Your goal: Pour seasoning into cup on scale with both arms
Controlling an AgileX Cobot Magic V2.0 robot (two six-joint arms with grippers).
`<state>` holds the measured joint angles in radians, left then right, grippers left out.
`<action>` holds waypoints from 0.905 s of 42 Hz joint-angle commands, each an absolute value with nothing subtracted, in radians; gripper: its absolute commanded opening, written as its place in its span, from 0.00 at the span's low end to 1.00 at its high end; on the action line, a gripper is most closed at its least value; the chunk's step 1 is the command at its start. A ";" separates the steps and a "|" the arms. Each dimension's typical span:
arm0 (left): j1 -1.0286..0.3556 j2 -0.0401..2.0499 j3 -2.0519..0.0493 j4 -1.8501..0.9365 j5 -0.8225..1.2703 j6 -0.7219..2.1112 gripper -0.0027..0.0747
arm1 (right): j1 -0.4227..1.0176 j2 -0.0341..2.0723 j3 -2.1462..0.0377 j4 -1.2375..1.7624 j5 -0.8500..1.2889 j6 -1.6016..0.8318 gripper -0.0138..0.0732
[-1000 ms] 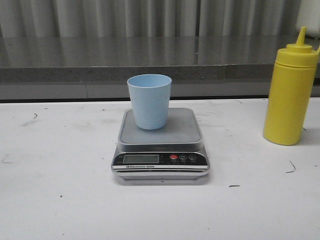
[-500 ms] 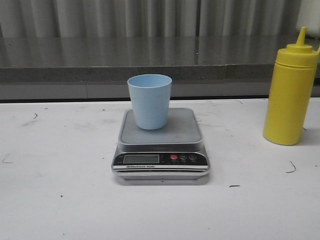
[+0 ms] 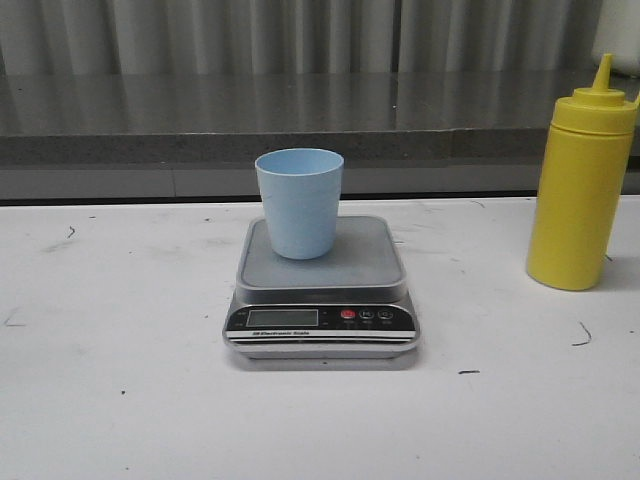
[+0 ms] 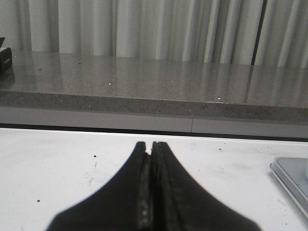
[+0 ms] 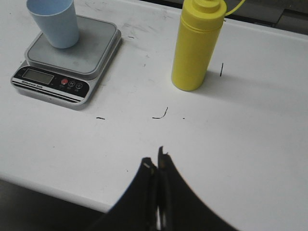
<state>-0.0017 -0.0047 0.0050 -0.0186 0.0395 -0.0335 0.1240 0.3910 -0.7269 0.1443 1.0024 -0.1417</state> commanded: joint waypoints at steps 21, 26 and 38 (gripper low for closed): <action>-0.002 -0.023 0.028 -0.028 -0.046 -0.035 0.01 | 0.125 0.385 -0.746 0.134 0.925 -0.154 0.02; -0.002 -0.022 0.028 -0.028 -0.046 -0.035 0.01 | 0.101 0.314 -0.660 0.047 0.793 -0.154 0.02; -0.002 -0.022 0.028 -0.028 -0.046 -0.035 0.01 | 0.070 0.112 -0.246 0.036 0.304 -0.154 0.02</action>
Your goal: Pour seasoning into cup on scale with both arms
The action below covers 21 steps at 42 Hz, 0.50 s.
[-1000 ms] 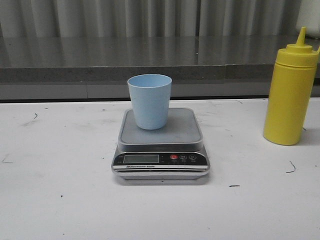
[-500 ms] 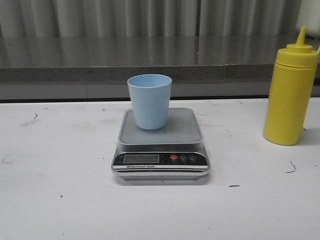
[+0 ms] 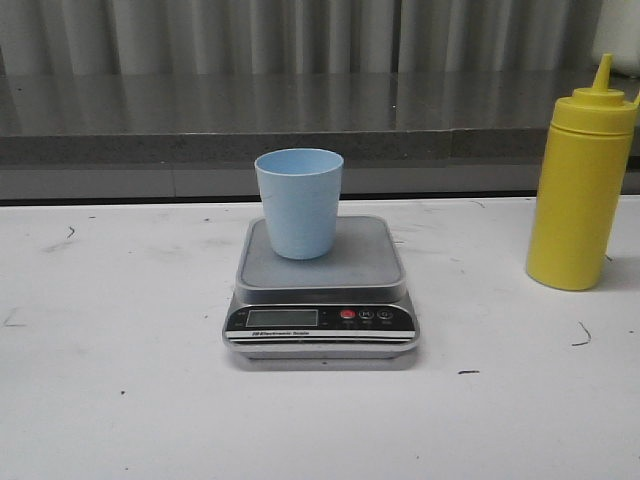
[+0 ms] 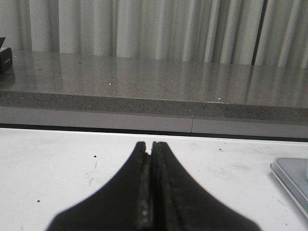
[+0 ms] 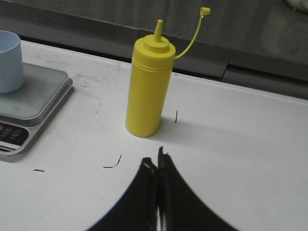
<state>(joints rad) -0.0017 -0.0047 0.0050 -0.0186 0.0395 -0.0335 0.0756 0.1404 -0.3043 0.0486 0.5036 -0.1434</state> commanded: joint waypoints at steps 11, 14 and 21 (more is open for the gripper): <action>-0.002 -0.022 0.028 -0.028 -0.046 -0.035 0.01 | 0.030 -0.028 -0.007 0.061 0.088 -0.152 0.02; -0.002 -0.022 0.028 -0.028 -0.046 -0.035 0.01 | 0.030 -0.027 0.022 0.064 0.056 -0.152 0.02; -0.002 -0.022 0.028 -0.028 -0.046 -0.035 0.01 | 0.030 -0.026 0.021 0.064 0.057 -0.152 0.02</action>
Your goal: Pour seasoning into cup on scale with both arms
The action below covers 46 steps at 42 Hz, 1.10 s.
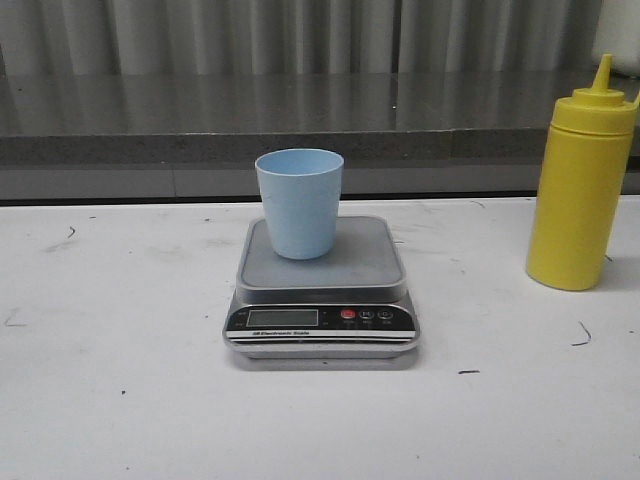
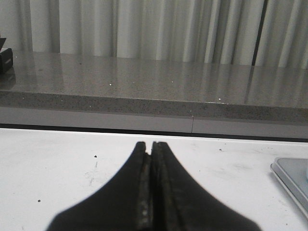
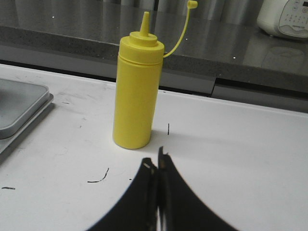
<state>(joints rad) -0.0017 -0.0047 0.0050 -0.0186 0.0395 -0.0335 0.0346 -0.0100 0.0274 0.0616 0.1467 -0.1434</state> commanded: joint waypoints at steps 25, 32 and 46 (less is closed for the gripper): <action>-0.002 -0.022 0.028 -0.028 -0.046 -0.035 0.01 | 0.030 -0.026 0.022 0.028 0.007 0.047 0.02; -0.002 -0.022 0.028 -0.028 -0.046 -0.035 0.01 | 0.030 -0.026 0.022 0.028 0.013 0.047 0.02; -0.002 -0.022 0.028 -0.028 -0.046 -0.035 0.01 | 0.030 -0.026 0.022 0.028 0.013 0.047 0.02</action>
